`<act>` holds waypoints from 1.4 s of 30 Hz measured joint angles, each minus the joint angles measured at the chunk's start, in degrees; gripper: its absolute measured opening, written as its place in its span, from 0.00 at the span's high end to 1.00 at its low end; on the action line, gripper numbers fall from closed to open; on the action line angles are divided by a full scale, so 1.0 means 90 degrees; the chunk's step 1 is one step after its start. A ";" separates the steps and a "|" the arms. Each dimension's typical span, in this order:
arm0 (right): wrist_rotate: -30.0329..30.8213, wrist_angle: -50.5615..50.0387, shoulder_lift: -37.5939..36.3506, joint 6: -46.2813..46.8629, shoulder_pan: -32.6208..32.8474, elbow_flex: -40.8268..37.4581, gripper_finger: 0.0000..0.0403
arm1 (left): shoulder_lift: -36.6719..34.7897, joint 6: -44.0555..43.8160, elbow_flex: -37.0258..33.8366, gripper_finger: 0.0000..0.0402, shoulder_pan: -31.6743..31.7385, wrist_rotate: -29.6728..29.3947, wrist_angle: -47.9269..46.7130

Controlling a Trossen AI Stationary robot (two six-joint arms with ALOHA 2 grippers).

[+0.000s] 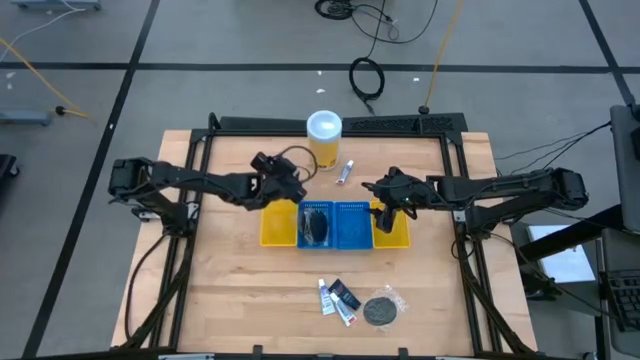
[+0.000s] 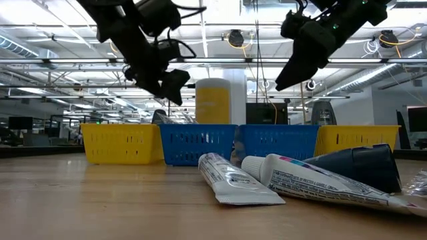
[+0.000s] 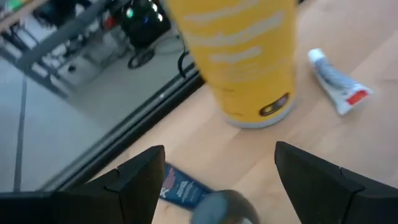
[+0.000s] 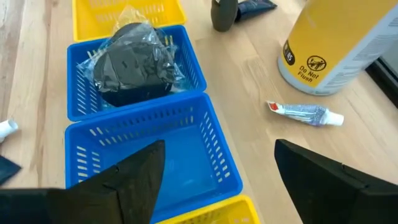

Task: Pick & Place Travel size toiletries
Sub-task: Put the black deodorant into the right yellow bin

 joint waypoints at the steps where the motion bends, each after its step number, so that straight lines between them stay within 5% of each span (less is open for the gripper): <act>1: -0.0001 0.0026 0.0000 -0.0020 0.0000 0.0000 0.27 | 0.0000 -0.0082 0.0000 0.26 0.0088 0.0105 -0.0037; 9: -0.0002 0.0033 0.0000 -0.0023 0.0000 0.0000 0.27 | 0.0000 -0.0693 0.0000 0.26 0.0516 0.1123 -0.0171; 24: -0.0002 0.0036 0.0000 -0.0091 0.0002 0.0000 0.27 | 0.0000 -0.1200 -0.0473 0.26 0.0589 0.1266 -0.0271; 42: -0.0002 0.0039 0.0000 -0.0088 0.0002 0.0000 0.27 | 0.0000 -0.0941 -0.1158 0.26 0.0719 0.1929 0.0921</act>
